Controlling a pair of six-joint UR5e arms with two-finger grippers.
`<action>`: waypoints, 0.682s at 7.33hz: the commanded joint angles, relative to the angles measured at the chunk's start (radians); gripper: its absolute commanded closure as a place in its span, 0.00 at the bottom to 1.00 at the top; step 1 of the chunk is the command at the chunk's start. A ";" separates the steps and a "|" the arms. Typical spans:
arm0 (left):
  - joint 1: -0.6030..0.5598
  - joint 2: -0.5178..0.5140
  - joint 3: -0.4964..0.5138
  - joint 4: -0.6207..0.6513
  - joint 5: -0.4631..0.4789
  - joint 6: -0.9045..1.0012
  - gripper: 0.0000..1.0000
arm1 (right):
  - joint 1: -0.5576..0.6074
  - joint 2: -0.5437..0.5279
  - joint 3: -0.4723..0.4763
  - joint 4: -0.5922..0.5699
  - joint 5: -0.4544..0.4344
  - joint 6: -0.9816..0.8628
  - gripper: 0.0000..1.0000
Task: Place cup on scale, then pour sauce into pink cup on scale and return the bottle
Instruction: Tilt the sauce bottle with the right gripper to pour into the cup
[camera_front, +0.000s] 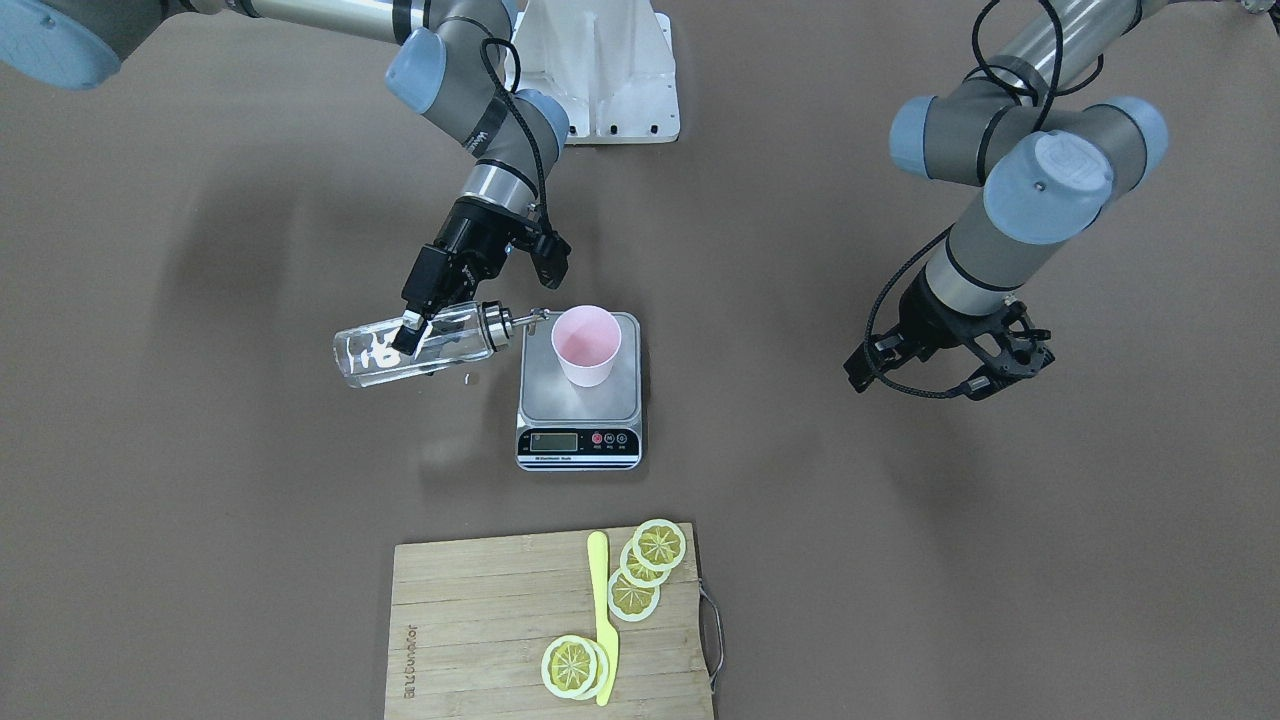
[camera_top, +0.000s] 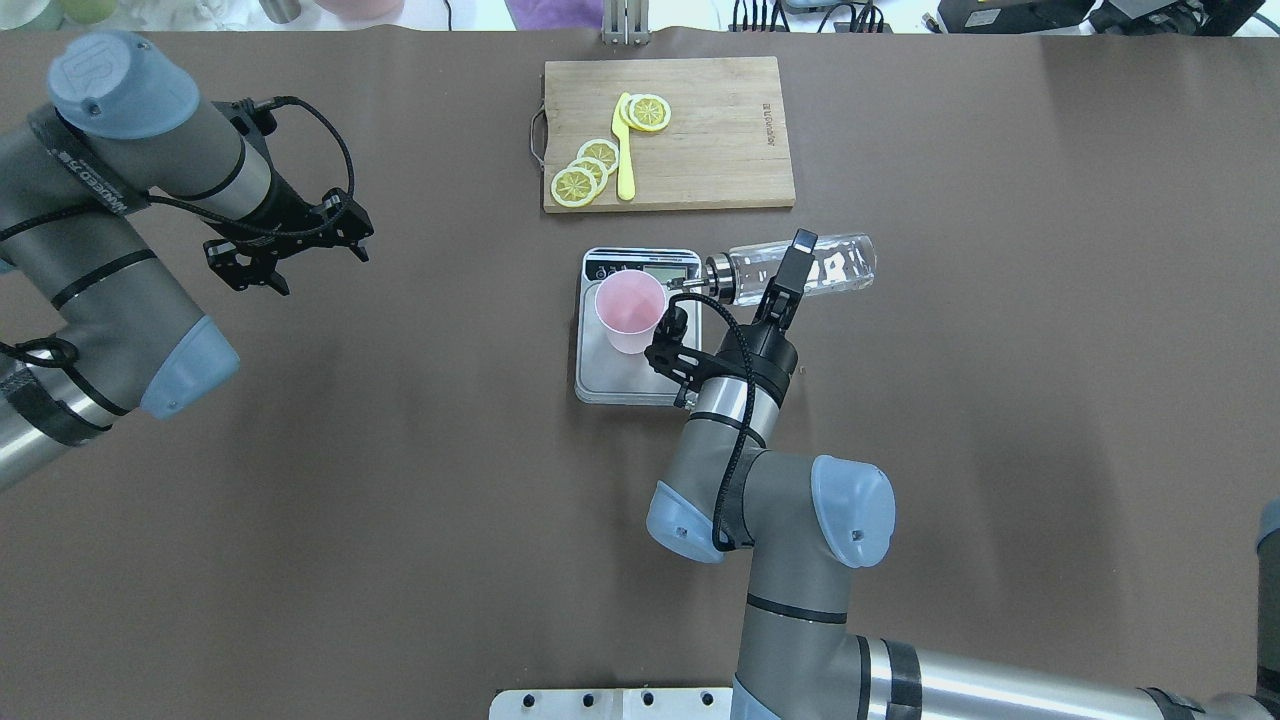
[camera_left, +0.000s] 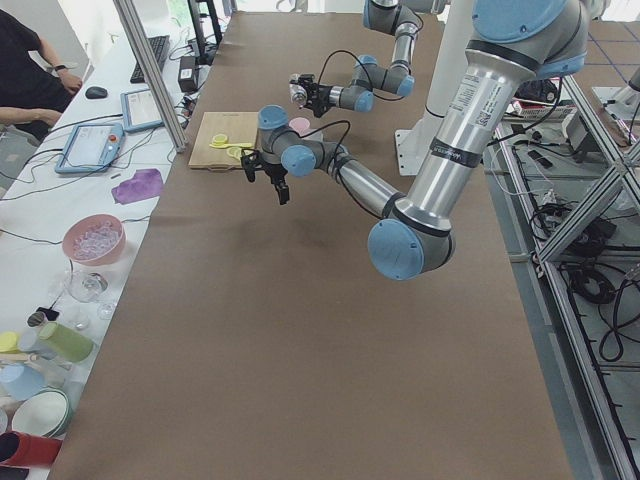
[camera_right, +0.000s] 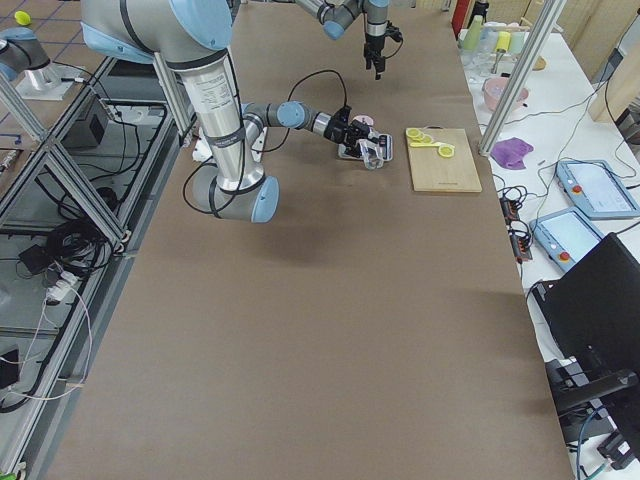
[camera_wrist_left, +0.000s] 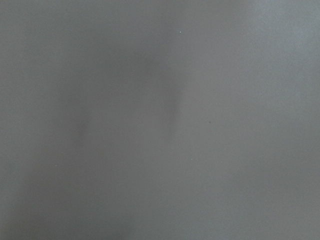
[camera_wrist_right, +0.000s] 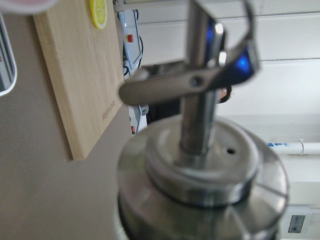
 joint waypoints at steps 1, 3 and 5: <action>-0.004 0.000 0.003 0.000 -0.005 0.003 0.01 | 0.000 -0.008 0.001 0.001 -0.035 0.002 1.00; -0.008 0.002 0.007 0.000 -0.005 0.003 0.01 | 0.000 -0.015 0.001 0.002 -0.063 0.002 1.00; -0.011 0.011 0.022 -0.034 -0.027 0.003 0.01 | 0.004 -0.023 -0.004 0.002 -0.101 0.002 1.00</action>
